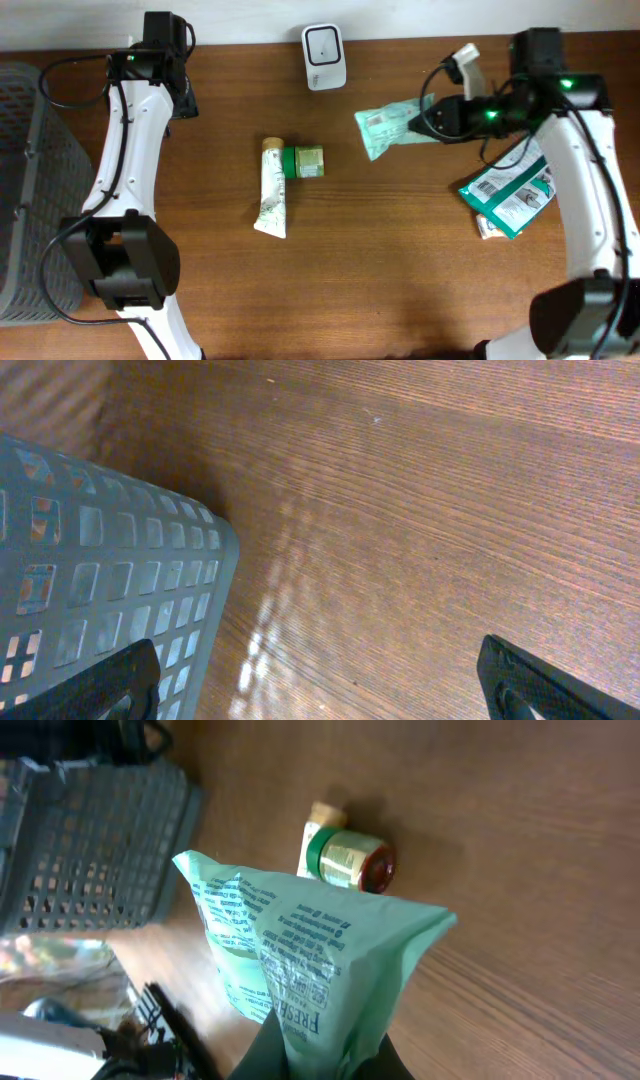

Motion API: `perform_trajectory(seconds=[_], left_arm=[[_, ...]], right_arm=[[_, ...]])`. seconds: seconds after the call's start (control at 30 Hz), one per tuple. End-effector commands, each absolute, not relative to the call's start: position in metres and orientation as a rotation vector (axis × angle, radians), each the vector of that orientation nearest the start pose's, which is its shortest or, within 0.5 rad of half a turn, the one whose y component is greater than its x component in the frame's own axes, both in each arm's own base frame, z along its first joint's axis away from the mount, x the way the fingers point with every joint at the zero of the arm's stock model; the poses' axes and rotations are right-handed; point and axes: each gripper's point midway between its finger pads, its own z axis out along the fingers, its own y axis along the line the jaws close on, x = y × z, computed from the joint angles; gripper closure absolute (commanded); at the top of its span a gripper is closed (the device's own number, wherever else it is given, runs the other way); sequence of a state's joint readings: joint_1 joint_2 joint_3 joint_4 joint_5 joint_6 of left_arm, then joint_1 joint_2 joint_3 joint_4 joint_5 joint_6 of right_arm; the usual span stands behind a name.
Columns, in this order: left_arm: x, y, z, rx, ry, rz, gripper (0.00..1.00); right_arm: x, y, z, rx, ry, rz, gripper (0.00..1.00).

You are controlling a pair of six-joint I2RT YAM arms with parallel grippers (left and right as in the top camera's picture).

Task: Scan the item barcode
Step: 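Lift the mint-green packet with the right gripper toward the scanner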

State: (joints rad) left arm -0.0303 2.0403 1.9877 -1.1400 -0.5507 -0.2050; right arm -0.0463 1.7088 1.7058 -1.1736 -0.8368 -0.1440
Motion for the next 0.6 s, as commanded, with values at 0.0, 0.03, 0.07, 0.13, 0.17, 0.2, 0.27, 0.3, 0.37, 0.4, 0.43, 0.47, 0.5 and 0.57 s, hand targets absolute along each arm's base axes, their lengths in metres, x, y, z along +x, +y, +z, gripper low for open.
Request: perform_trajectory(seconds=[0.0, 0.03, 0.07, 0.13, 0.17, 0.2, 0.27, 0.3, 0.37, 0.4, 0.43, 0.47, 0.5, 0.57], left_arm=[[0.471, 0.078, 0.197, -0.376, 2.588, 0.687, 0.01], [0.471, 0.078, 0.197, -0.376, 2.588, 0.687, 0.01], [0.471, 0.078, 0.197, -0.376, 2.588, 0.687, 0.01], [0.471, 0.078, 0.197, -0.376, 2.588, 0.687, 0.01], [0.471, 0.078, 0.197, -0.376, 2.588, 0.687, 0.01], [0.471, 0.078, 0.197, -0.376, 2.588, 0.687, 0.01], [0.471, 0.078, 0.197, -0.376, 2.588, 0.687, 0.01], [0.471, 0.078, 0.197, -0.375, 2.589, 0.688, 0.01], [0.471, 0.078, 0.197, -0.376, 2.588, 0.687, 0.01], [0.471, 0.078, 0.197, -0.376, 2.588, 0.687, 0.01], [0.471, 0.078, 0.197, -0.376, 2.588, 0.687, 0.01], [0.471, 0.078, 0.197, -0.376, 2.588, 0.687, 0.01], [0.471, 0.078, 0.197, -0.376, 2.588, 0.687, 0.01], [0.471, 0.078, 0.197, -0.376, 2.588, 0.687, 0.01]], right_arm=[[0.376, 0.103, 0.286, -0.314, 2.402, 1.046, 0.96], [0.376, 0.103, 0.287, -0.315, 2.400, 1.046, 0.96], [0.376, 0.103, 0.287, -0.294, 2.405, 1.053, 0.96], [0.383, 0.103, 0.290, -0.243, 2.395, 1.064, 0.96], [0.390, 0.105, 0.295, -0.232, 2.369, 1.060, 0.96], [0.400, 0.108, 0.298, -0.266, 2.334, 1.002, 0.96], [0.425, 0.114, 0.292, -0.302, 2.321, 0.740, 0.96], [0.449, 0.126, 0.288, -0.324, 2.285, 0.501, 0.96], [0.473, 0.133, 0.288, -0.303, 2.225, 0.273, 0.96], [0.492, 0.139, 0.291, -0.277, 2.158, 0.127, 0.96], [0.506, 0.146, 0.293, -0.289, 2.100, 0.037, 0.96], [0.516, 0.151, 0.293, -0.310, 2.059, -0.017, 0.96], [0.532, 0.158, 0.292, -0.341, 1.999, -0.087, 0.96], [0.559, 0.166, 0.285, -0.402, 1.905, -0.185, 0.96]])
